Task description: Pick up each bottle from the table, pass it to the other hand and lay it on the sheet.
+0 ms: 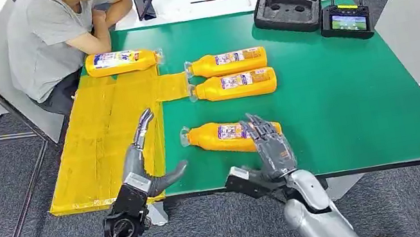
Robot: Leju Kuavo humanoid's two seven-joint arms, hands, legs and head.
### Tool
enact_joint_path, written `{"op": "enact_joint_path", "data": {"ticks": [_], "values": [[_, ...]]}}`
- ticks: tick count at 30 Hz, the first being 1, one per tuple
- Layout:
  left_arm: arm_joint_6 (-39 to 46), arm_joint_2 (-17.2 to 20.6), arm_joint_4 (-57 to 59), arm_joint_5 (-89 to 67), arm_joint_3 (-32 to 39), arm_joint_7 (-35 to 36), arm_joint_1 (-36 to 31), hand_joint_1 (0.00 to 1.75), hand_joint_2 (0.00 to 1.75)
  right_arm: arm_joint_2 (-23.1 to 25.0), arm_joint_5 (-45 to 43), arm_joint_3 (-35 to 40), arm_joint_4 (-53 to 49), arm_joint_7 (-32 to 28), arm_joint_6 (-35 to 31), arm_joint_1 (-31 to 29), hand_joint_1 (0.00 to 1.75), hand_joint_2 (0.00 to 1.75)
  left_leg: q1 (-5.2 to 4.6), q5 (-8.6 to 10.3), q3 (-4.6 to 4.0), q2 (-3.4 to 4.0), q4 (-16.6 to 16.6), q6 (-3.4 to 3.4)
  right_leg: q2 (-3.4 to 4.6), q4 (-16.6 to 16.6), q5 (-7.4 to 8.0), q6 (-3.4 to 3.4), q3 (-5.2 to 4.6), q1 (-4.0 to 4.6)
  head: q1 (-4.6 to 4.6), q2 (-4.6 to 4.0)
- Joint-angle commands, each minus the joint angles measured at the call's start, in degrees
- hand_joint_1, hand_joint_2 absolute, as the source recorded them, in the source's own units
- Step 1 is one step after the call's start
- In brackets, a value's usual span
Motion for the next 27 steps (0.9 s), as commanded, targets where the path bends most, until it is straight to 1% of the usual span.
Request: {"op": "enact_joint_path", "data": {"ticks": [1,4,6,9,11,20,27], "values": [[-1.4,1.0,3.0,-0.1,-2.2,0.0,-3.0,0.0,1.75,-0.4,-3.1,-1.8,16.7,-0.6,1.3,-11.1,0.0,1.75,0.0,0.0,0.03,0.08,0.0,-0.04,0.05,0.0,0.01,-0.06,0.0,0.01,0.0,0.0],[-1.7,0.9,3.3,-0.2,-2.4,0.0,-3.2,0.0,1.75,-0.1,-2.9,-1.8,19.2,-1.2,0.9,-12.7,0.0,1.75,0.03,-0.01,0.01,0.06,0.1,-0.06,0.02,0.1,-0.02,-0.12,-0.01,0.05,0.02,0.0],[-1.7,0.9,3.3,-0.2,-2.4,0.0,-3.2,0.0,1.75,-0.1,-2.9,-1.8,19.2,-1.2,0.9,-12.7,0.0,1.75,-0.01,0.02,0.03,0.07,0.0,0.0,0.05,0.0,0.02,-0.03,-0.01,0.0,-0.02,0.0],[-1.7,0.9,3.3,-0.2,-2.4,0.0,-3.2,0.0,1.75,-0.1,-2.9,-1.8,19.2,-1.2,0.9,-12.7,0.0,1.75,0.02,-0.01,0.03,0.07,0.1,-0.04,0.03,0.1,-0.02,-0.09,0.0,0.04,0.02,0.0],[-1.9,0.7,3.5,-0.3,-2.5,0.0,-3.3,0.0,1.75,0.1,-1.9,-1.1,19.8,-1.1,-0.1,-13.5,0.0,1.75,-0.01,0.01,0.03,0.08,0.0,-0.01,0.05,0.0,0.0,-0.05,-0.01,0.01,0.0,0.0],[-2.4,0.1,4.0,-0.4,-2.5,0.0,-3.7,0.0,1.75,0.4,-1.0,-0.1,19.7,-0.7,1.2,-14.8,0.0,1.75,0.0,0.02,-0.03,0.06,0.1,-0.01,0.04,0.1,0.02,-0.05,-0.05,0.01,0.0,0.0],[-2.3,0.1,4.3,-0.4,-2.5,0.0,-4.0,0.0,1.75,0.2,-0.9,0.1,20.4,-1.0,1.8,-14.7,0.0,1.75,0.01,0.01,0.0,0.05,0.1,-0.02,0.03,0.0,0.0,-0.06,-0.01,0.02,0.0,0.0]]}}
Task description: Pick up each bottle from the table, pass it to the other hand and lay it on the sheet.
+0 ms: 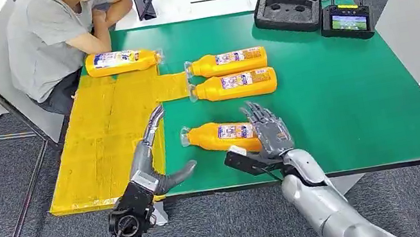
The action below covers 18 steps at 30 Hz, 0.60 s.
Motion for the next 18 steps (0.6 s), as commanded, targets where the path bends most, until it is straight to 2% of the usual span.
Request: {"op": "enact_joint_path", "data": {"ticks": [1,9,13,18], "values": [[0.1,1.1,4.1,0.0,-1.1,0.0,-3.0,0.0,1.75,0.3,-0.2,0.7,5.5,0.2,2.1,-3.9,0.0,1.75,0.04,-0.07,0.03,0.08,0.1,-0.08,0.05,0.1,-0.05,-0.12,0.02,0.05,0.0,0.0],[-0.1,1.1,4.5,-0.1,-1.2,0.0,-3.2,0.0,1.75,0.1,0.7,1.3,7.2,2.9,4.9,-4.9,0.0,1.75,0.01,-0.02,0.0,0.07,0.0,-0.05,0.04,0.0,0.0,-0.07,-0.02,0.01,0.0,0.0],[-0.2,0.9,5.1,-0.3,-1.0,0.0,-3.5,0.0,1.75,-0.4,3.3,2.8,7.8,7.7,6.0,-5.4,0.0,1.75,0.04,-0.05,-0.02,0.09,0.1,-0.08,0.05,0.1,-0.02,-0.11,-0.03,0.05,0.0,0.0],[-0.2,0.8,5.2,-0.5,-0.7,0.0,-3.5,0.0,1.75,-0.5,4.5,3.2,7.8,10.2,5.6,-5.7,0.0,1.75,0.0,-0.01,-0.02,0.04,0.0,-0.04,0.02,0.0,0.0,-0.05,-0.03,0.01,0.0,0.0]]}}
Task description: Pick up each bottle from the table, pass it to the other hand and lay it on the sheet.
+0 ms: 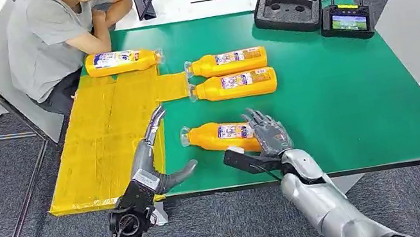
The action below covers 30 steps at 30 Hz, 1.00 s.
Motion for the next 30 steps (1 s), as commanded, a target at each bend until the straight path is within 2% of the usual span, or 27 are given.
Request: {"op": "enact_joint_path", "data": {"ticks": [1,9,20,30], "values": [[-0.2,0.9,4.1,-0.4,-0.6,0.0,-2.8,0.0,1.75,-0.4,2.2,2.5,4.6,4.8,0.4,-4.2,0.0,1.75,0.03,-0.06,0.02,0.09,0.1,-0.08,0.06,0.1,-0.04,-0.11,0.0,0.04,-0.02,0.0],[-0.5,0.4,4.0,-0.8,-0.1,0.0,-2.5,0.0,1.75,-0.4,4.8,3.6,3.7,8.3,0.4,-4.1,0.0,1.75,0.0,-0.01,-0.01,0.06,0.0,-0.05,0.03,0.1,-0.01,-0.07,-0.03,0.0,-0.02,0.0],[-1.3,0.0,3.9,-1.5,0.2,0.0,-2.3,0.0,1.75,-0.4,1.7,-0.1,3.7,6.4,2.4,-4.0,0.0,1.75,0.0,-0.04,0.01,0.07,0.1,-0.06,0.04,0.1,-0.03,-0.09,-0.01,0.01,-0.02,0.0],[-1.4,0.0,4.0,-1.6,0.2,0.0,-2.3,0.0,1.75,-0.7,1.9,0.1,4.1,6.5,2.9,-4.1,0.0,1.75,0.01,-0.04,0.02,0.08,0.1,-0.07,0.05,0.1,-0.03,-0.1,0.0,0.02,-0.02,0.0]]}}
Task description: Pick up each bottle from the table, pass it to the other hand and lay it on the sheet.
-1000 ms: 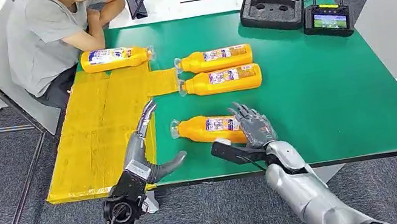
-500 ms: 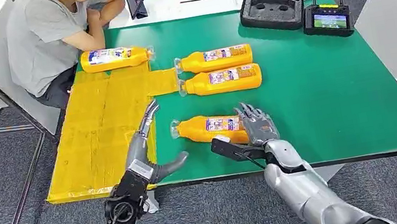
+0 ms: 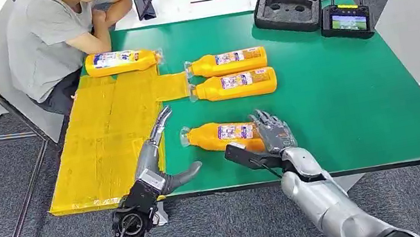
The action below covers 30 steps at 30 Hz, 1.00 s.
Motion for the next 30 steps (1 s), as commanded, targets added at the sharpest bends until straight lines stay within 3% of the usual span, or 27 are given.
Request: {"op": "enact_joint_path", "data": {"ticks": [1,10,15,16,17,18,30], "values": [[-0.2,0.8,3.3,0.0,0.2,0.0,-2.1,0.0,1.75,-0.2,-0.1,-0.9,2.8,-0.2,0.8,-2.9,0.0,1.75,0.01,-0.02,0.01,0.08,0.0,-0.06,0.05,0.0,-0.01,-0.08,-0.02,0.02,0.0,0.0],[-0.3,0.8,3.3,0.0,0.1,0.0,-2.1,0.0,1.75,-0.2,0.0,-0.9,3.0,-0.2,0.9,-2.9,0.0,1.75,0.0,-0.03,0.03,0.07,0.1,-0.06,0.04,0.1,-0.02,-0.08,0.0,0.01,0.0,0.0],[-0.6,0.6,3.6,-0.1,0.0,0.0,-2.3,0.0,1.75,-0.2,0.3,-0.6,4.0,0.5,4.5,-3.6,0.0,1.75,0.01,-0.05,0.03,0.1,0.1,-0.07,0.07,0.1,-0.03,-0.11,0.0,0.02,0.0,0.0],[-0.6,0.6,3.7,-0.1,0.1,0.0,-2.4,0.0,1.75,-0.3,0.4,-0.5,4.0,0.6,4.9,-3.7,0.12,1.75,0.01,-0.02,0.01,0.06,0.0,-0.05,0.03,0.0,0.0,-0.07,0.0,0.02,0.0,0.0],[-0.7,0.6,3.7,0.0,0.0,0.0,-2.4,0.0,1.75,-0.3,0.7,-0.3,4.0,0.7,5.3,-3.7,1.45,1.75,0.03,-0.05,0.02,0.08,0.1,-0.08,0.04,0.1,-0.03,-0.11,0.01,0.04,0.0,0.0],[-0.8,0.5,3.7,0.0,0.1,0.0,-2.5,0.0,1.75,-0.5,0.8,-0.2,4.1,0.9,6.1,-3.8,1.69,1.75,0.01,-0.02,0.02,0.06,0.1,-0.06,0.02,0.1,-0.02,-0.08,0.0,0.02,0.0,0.0],[-1.0,0.3,4.2,0.1,0.1,0.0,-2.8,0.0,1.75,-1.2,1.1,-0.1,4.1,0.7,7.0,-3.1,1.75,1.75,0.05,-0.05,0.06,0.0,0.1,-0.08,-0.04,0.1,-0.05,-0.11,0.06,0.06,0.0,0.0]]}}
